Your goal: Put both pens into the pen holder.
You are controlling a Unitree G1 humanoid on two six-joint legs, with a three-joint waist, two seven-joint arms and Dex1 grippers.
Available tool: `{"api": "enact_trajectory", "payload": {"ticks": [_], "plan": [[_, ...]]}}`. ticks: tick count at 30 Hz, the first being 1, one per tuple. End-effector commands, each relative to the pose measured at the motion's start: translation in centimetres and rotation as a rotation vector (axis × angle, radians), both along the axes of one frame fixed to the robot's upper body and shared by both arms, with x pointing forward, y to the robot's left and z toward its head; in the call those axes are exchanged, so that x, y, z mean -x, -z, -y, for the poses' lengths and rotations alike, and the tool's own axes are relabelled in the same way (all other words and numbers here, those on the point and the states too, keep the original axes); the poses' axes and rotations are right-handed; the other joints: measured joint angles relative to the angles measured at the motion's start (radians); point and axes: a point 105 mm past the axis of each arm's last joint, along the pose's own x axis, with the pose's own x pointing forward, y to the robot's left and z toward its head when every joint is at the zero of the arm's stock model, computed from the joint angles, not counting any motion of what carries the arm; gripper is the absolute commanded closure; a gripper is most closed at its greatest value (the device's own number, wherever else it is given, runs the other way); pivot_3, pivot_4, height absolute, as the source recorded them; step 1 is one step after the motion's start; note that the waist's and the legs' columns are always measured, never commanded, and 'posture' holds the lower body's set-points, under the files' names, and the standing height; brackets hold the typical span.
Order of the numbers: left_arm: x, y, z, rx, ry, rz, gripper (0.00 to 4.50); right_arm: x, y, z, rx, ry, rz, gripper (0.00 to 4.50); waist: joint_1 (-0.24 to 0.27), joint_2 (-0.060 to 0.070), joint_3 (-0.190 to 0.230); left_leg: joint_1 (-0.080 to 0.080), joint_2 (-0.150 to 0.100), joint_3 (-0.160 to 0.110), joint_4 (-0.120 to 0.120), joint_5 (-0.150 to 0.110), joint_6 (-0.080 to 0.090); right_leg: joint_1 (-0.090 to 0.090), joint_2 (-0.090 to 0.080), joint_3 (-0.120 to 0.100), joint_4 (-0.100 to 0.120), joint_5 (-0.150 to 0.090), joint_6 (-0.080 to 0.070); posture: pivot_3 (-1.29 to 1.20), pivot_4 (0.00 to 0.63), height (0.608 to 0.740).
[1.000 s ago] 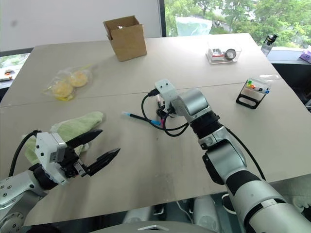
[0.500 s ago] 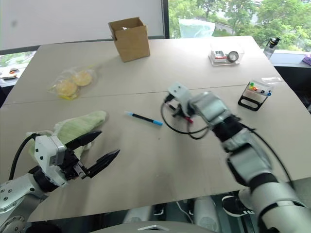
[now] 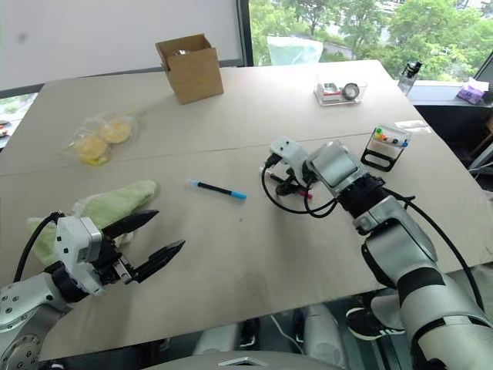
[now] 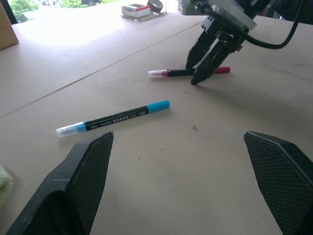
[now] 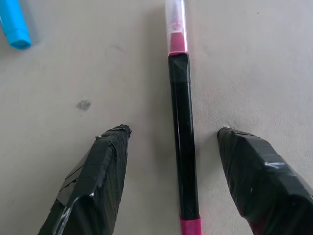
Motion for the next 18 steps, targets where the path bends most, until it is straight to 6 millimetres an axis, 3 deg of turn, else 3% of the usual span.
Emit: {"api": "enact_trajectory", "payload": {"ticks": [1,6,12,16,18], "plan": [[0.3,-0.6,0.2,-0.023,0.025,0.044,0.00,-0.8,1.2,0.3,0.028,0.028,0.008,2.08,0.000,0.000,0.000,0.001,0.000,0.000,0.000,0.000,0.000,0.000,-0.001,-0.001,0.000,0.000,0.000,0.00,0.150,0.740],[0.5,-0.3,0.8,-0.029,0.035,0.051,0.00,-1.2,1.2,-0.1,0.019,0.014,0.015,4.37,0.002,0.000,0.000,0.009,0.000,-0.001,-0.003,0.000,0.000,0.000,-0.004,-0.002,0.000,0.000,0.000,0.00,0.150,0.740],[0.1,-0.5,1.1,-0.017,0.027,0.065,0.00,-1.5,-2.0,0.3,-0.166,0.040,0.120,4.48,0.008,0.002,0.001,0.008,0.000,-0.001,-0.004,-0.003,-0.005,-0.002,-0.005,-0.002,0.000,0.003,-0.005,0.00,0.150,0.740],[-0.3,-0.8,1.2,0.003,0.022,0.075,0.00,-0.8,-10.4,0.8,-0.746,0.029,0.319,4.48,0.025,0.001,0.002,0.004,-0.001,0.000,-0.003,-0.004,-0.011,-0.004,-0.005,-0.002,-0.001,0.009,-0.008,0.00,0.150,0.740],[-0.5,-0.8,1.2,0.005,0.023,0.076,0.00,-0.7,-13.7,3.6,-0.855,0.076,0.528,4.48,0.030,0.005,0.004,-0.005,-0.001,0.000,-0.003,-0.005,-0.011,-0.013,-0.005,-0.002,-0.002,0.011,-0.011,0.00,0.150,0.740]]}}
